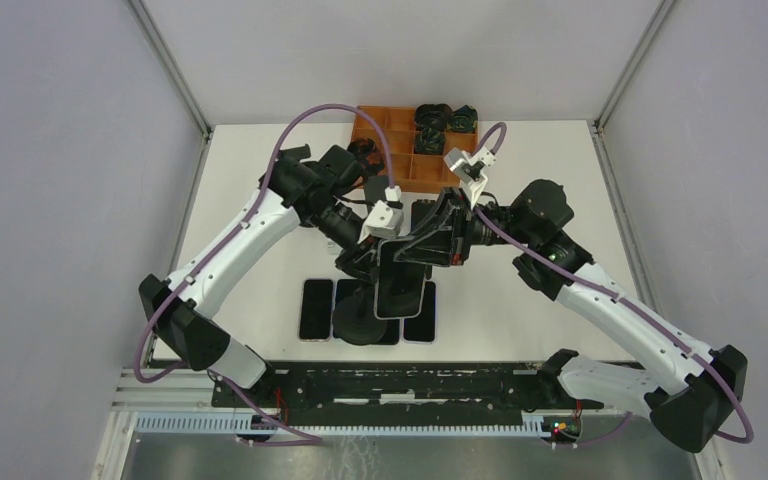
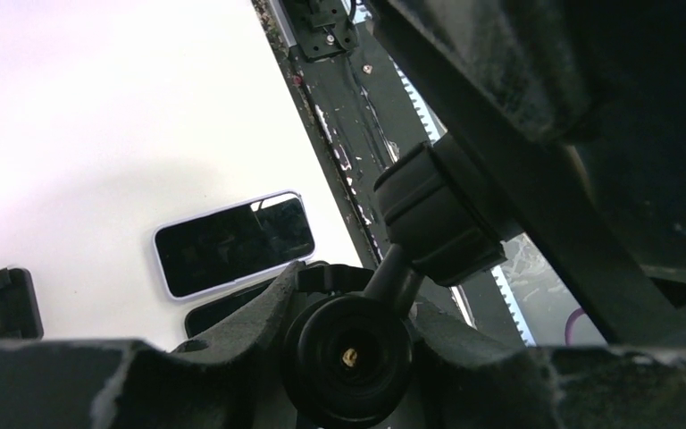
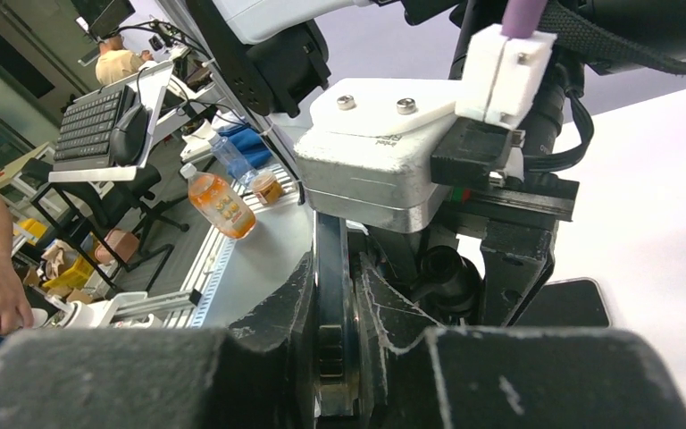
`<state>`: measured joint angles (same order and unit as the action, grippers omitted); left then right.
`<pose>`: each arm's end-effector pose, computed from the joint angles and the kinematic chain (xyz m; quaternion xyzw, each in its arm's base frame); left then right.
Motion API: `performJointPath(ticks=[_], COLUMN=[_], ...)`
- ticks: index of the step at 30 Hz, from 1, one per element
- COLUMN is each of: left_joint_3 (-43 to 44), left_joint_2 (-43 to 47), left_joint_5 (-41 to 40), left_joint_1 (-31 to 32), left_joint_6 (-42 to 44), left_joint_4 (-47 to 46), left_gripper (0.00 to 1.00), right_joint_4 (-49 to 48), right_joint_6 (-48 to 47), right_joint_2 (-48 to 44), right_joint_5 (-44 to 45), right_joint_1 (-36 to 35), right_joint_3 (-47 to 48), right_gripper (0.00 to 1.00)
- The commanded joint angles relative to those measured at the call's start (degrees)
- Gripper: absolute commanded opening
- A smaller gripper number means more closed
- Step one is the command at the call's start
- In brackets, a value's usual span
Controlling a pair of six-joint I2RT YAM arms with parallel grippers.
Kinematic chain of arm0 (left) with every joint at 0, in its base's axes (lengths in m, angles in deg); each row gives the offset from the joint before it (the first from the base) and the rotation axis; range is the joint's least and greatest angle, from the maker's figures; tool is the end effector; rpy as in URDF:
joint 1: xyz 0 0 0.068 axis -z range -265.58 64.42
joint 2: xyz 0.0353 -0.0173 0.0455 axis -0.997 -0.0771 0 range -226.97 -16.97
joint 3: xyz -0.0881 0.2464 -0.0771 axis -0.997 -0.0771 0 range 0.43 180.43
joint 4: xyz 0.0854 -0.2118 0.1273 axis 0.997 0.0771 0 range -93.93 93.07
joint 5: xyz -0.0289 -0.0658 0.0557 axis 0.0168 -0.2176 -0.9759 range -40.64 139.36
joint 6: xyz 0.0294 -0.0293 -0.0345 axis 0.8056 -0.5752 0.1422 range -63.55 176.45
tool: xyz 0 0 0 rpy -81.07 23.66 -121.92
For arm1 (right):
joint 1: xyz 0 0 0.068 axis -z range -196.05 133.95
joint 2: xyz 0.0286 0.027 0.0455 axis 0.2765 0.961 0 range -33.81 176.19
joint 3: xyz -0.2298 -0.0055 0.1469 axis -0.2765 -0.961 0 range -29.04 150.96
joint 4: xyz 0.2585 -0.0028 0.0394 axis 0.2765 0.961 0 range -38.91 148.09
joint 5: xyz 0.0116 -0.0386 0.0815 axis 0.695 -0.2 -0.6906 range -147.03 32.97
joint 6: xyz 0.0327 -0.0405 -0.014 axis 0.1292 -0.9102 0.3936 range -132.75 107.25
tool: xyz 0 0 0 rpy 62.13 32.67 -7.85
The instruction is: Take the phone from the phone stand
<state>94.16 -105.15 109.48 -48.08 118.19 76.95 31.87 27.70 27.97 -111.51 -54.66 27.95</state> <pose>0.1976 -0.1906 0.3720 0.6953 0.5075 -0.4625 0.2124 0.1665 0.1699 0.4090 -0.3530 0.5505 0.6635 0.3635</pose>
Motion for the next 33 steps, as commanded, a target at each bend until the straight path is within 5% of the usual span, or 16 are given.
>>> performJointPath(ticks=[1, 9, 23, 26, 33], left_joint_3=[-3.3, -5.5, -7.0, -6.5, -3.4], left_joint_2=[4.5, 8.0, 12.5, 12.7, 11.6], left_joint_5=[-2.3, -1.9, -1.4, -1.8, -3.0], left_joint_1=[0.2, 0.2, 0.2, 0.2, 0.2], left_joint_6=[4.9, 7.1, -1.9, -1.8, 0.9], left_joint_4=[3.1, 2.9, -7.8, -7.5, -4.4], left_gripper=[0.02, 0.02, 0.02, 0.02, 0.02], right_joint_4=[-9.8, -14.6, -14.9, -8.8, 22.1], right_joint_6=[1.5, 2.4, 2.1, -1.3, -14.2], right_joint_2=[-3.8, -10.7, -14.9, -14.9, -13.5], right_joint_5=[10.0, 17.5, 23.5, 25.0, 37.7], right_joint_1=[0.9, 0.8, 0.8, 0.9, 1.8], right_joint_3=[5.2, 2.5, 0.6, 3.3, 13.1], right_gripper=[0.00, 0.00, 0.00, 0.00, 0.00])
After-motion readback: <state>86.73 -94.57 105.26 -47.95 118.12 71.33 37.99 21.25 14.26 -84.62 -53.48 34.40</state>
